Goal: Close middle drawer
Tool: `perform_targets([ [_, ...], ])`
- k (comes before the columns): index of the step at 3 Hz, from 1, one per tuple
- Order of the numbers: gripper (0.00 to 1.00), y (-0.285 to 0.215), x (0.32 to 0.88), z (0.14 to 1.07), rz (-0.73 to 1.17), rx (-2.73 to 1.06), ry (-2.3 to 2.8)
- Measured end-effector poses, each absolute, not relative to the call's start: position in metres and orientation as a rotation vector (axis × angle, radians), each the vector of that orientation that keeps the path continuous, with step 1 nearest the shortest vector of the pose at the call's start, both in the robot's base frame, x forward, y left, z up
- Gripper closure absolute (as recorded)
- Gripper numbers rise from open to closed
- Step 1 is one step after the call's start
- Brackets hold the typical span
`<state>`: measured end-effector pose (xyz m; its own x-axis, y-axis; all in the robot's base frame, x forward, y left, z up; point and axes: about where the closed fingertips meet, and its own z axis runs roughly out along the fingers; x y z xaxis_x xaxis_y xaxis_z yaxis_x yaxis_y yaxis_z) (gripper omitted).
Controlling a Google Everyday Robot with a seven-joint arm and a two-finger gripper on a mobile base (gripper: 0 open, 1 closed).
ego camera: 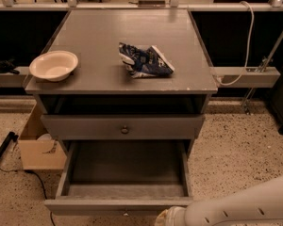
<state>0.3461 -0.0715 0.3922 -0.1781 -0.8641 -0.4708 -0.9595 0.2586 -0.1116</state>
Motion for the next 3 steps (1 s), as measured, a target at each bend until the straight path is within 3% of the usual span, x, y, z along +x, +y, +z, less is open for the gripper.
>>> perform_targets([
  [2,0.35,-0.071,0.342,0.390,0.286,-1.655,2.100],
  [3,0.05,-0.065,0.352,0.375,0.246,-1.679,2.098],
])
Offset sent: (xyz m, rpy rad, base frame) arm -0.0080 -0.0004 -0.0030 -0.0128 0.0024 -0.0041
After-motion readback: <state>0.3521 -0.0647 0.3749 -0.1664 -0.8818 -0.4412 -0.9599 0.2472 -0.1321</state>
